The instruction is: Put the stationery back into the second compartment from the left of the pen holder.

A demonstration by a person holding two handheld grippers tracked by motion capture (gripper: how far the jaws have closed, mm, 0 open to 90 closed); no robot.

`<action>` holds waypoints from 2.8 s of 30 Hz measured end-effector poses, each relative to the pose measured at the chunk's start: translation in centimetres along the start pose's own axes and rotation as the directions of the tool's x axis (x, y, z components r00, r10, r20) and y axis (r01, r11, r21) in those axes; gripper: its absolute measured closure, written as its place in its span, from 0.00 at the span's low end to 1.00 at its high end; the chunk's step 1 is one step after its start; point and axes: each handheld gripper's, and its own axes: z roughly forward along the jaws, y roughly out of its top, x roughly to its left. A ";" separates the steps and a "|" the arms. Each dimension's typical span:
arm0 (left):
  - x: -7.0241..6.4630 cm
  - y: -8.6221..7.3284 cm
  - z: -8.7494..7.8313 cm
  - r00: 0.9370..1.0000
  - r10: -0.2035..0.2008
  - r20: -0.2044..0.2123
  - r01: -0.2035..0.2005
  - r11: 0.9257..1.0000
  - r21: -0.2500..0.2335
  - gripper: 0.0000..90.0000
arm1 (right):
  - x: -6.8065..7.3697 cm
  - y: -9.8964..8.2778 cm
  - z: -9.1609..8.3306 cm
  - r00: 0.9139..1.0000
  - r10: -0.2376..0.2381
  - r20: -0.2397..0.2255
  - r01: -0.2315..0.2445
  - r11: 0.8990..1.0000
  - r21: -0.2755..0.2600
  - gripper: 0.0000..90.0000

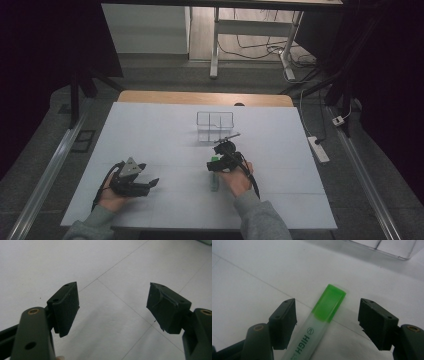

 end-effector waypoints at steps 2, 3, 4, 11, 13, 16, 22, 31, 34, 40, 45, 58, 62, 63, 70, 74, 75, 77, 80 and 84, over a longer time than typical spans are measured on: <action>0.0 0.0 0.0 1.000 0.003 0.001 -0.003 1.000 -0.001 0.29 | 0.1 0.1 0.1 1.000 0.014 0.006 -0.014 1.000 0.002 0.36; 0.0 0.1 0.1 1.000 0.003 0.001 -0.003 1.000 -0.001 0.29 | 0.2 0.2 0.2 1.000 0.015 0.010 -0.015 1.000 0.007 0.37; 0.0 0.1 0.1 1.000 0.003 0.002 -0.003 1.000 -0.002 0.29 | 0.3 0.2 0.3 1.000 0.012 0.018 -0.012 1.000 0.008 0.37; 0.2 0.1 0.2 1.000 0.003 0.002 -0.003 1.000 -0.002 0.29 | 1.0 0.4 1.0 0.999 0.020 0.047 -0.021 1.000 0.023 0.45; 0.2 0.1 0.2 1.000 0.003 0.002 -0.003 1.000 -0.001 0.29 | 1.1 0.4 1.2 0.998 0.024 0.059 -0.026 0.999 0.032 0.47; 0.2 0.1 0.2 1.000 0.004 0.002 -0.003 1.000 -0.001 0.29 | 1.3 0.5 1.4 0.997 0.028 0.067 -0.031 0.999 0.039 0.49; 0.2 0.1 0.2 1.000 0.003 0.002 -0.003 1.000 -0.001 0.29 | 1.4 0.5 1.8 0.995 0.033 0.098 -0.039 0.998 0.053 0.56; 0.2 0.0 0.1 1.000 0.002 0.001 -0.002 1.000 -0.004 0.29 | 1.8 0.8 2.3 0.987 0.054 0.152 -0.067 0.994 0.081 0.61; 0.2 0.1 0.1 1.000 0.009 0.000 -0.009 1.000 0.003 0.29 | 2.2 0.8 2.4 0.981 0.065 0.185 -0.081 0.994 0.079 0.62; 0.2 0.0 0.1 1.000 -0.006 -0.001 0.006 1.000 -0.002 0.29 | 2.4 0.7 2.3 0.978 0.077 0.193 -0.092 0.993 0.069 0.73; 0.2 0.0 0.1 1.000 -0.006 0.000 0.006 1.000 0.001 0.29 | 2.1 0.7 2.2 0.979 0.085 0.187 -0.099 0.993 0.068 0.75; 0.2 0.0 0.2 1.000 0.004 -0.007 -0.004 1.000 0.014 0.29 | 1.5 0.2 1.1 0.987 0.081 0.138 -0.084 0.996 0.014 0.75; 0.2 -0.1 0.2 1.000 0.007 -0.008 -0.007 1.000 0.017 0.29 | 1.2 0.1 0.4 0.990 0.077 0.116 -0.075 0.997 -0.018 0.75; 0.2 -0.1 0.2 1.000 0.007 -0.008 -0.007 1.000 0.019 0.29 | 1.2 0.0 0.2 0.991 0.077 0.111 -0.074 0.997 -0.029 0.75; 0.2 -0.1 0.2 1.000 0.007 -0.008 -0.007 1.000 0.022 0.28 | 1.2 0.0 -0.7 0.995 0.053 0.083 -0.048 0.997 -0.064 0.75; 0.3 -0.1 0.3 1.000 0.007 -0.009 -0.007 1.000 0.022 0.29 | 1.2 0.0 -1.1 0.997 0.044 0.060 -0.038 0.996 -0.086 0.75; 0.2 -0.1 0.3 1.000 0.008 -0.010 -0.008 1.000 0.024 0.28 | 1.1 0.0 -1.3 0.998 0.041 0.038 -0.037 0.994 -0.099 0.75; 0.2 -0.1 0.3 1.000 0.008 -0.011 -0.008 1.000 0.026 0.28 | 1.1 0.0 -1.4 0.999 0.039 0.029 -0.036 0.994 -0.104 0.75; 0.2 -0.1 0.3 1.000 0.010 -0.015 -0.010 1.000 0.028 0.28 | 0.7 -0.1 -1.6 1.000 0.017 0.003 -0.017 0.993 -0.117 0.75; 0.2 -0.2 0.2 1.000 0.006 -0.019 -0.006 1.000 0.029 0.28 | 0.1 -0.4 -1.8 0.998 0.006 -0.062 -0.014 0.991 -0.137 0.75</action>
